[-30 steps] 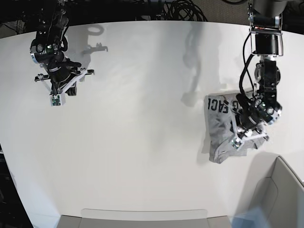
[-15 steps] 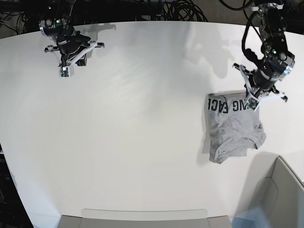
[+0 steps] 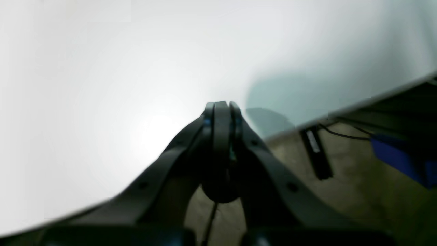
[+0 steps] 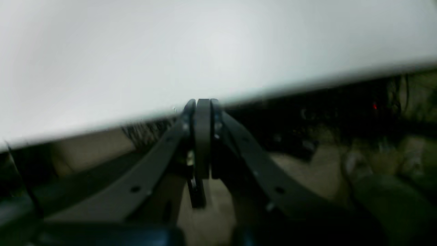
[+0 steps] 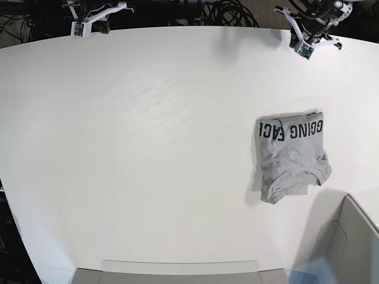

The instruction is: Fold the T-shirt properly

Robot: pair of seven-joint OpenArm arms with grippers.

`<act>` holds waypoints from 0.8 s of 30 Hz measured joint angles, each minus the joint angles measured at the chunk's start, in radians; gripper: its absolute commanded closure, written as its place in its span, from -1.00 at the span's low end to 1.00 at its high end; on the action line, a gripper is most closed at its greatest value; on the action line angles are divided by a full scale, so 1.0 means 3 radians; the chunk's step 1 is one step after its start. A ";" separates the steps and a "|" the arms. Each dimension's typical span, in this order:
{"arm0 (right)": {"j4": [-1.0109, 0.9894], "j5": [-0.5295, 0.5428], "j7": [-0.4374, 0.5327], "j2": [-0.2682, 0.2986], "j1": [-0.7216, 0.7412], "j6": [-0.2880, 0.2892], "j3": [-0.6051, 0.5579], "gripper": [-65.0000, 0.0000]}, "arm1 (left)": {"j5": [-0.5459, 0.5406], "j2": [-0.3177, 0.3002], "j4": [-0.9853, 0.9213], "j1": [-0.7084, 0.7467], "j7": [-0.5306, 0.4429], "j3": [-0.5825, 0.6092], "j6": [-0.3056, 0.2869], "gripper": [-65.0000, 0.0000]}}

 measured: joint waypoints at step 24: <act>-0.3592 -0.1724 0.1691 0.0064 0.1376 0.1213 0.1104 1.00 | 0.0999 0.0960 -0.3260 -0.0381 -0.1865 -0.0196 0.0028 1.00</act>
